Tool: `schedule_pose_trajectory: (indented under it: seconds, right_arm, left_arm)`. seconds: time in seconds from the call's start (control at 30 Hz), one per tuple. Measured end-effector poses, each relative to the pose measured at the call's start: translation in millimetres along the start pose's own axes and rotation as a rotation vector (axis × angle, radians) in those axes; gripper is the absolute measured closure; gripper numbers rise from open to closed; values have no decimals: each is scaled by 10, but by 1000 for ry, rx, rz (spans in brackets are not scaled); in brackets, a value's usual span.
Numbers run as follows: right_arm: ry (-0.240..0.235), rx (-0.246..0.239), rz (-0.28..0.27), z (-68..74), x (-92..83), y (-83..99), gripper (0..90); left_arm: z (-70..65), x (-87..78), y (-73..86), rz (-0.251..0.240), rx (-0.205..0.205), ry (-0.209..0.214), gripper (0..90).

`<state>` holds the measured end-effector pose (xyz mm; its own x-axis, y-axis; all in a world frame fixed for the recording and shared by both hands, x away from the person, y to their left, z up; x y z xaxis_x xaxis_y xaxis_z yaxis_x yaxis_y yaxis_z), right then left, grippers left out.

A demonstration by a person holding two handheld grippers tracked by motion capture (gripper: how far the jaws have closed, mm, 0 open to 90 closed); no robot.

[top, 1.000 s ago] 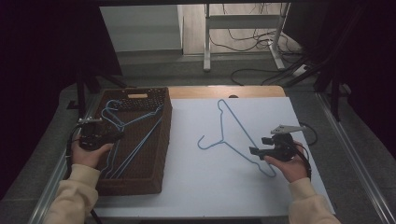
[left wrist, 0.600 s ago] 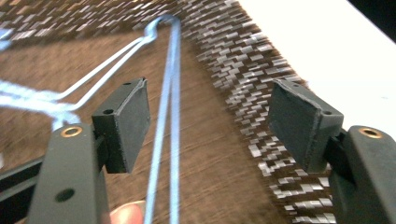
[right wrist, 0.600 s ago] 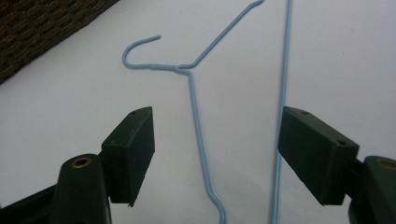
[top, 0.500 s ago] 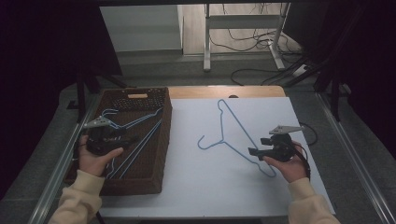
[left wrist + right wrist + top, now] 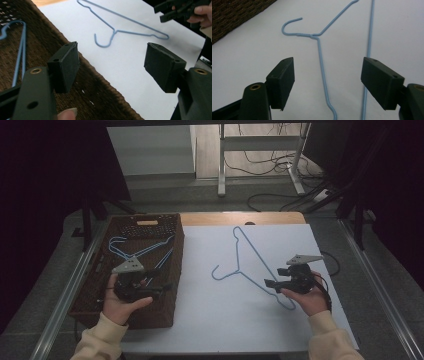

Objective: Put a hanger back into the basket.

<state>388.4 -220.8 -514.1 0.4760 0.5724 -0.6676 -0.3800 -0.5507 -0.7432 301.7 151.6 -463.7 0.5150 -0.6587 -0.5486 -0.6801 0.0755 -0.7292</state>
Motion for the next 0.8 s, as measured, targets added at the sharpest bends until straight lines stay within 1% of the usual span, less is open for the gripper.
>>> schedule_pose_trajectory:
  seconds: [0.23,0.63,0.8]
  right_arm:
    - [-13,-26,17,43,36,-13,273]
    - [-12,-40,20,75,12,-21,273]
    - [-16,-47,31,97,18,-23,279]
  left_arm:
    - [7,32,65,16,-1,-6,286]
    - [28,15,49,10,-3,-10,281]
    - [43,3,46,9,-6,-11,281]
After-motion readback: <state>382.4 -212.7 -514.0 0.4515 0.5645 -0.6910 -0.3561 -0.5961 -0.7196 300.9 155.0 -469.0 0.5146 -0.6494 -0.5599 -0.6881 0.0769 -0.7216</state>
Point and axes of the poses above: each handheld gripper's, and its own axes: x roughly forward along the jaws, y roughly out of its underside, z roughly to its left, the point moved 8 cm from there along x, roughly forward along the jaws, and after that the axes turned 13 degrees about -x, right-handed, at the moved point
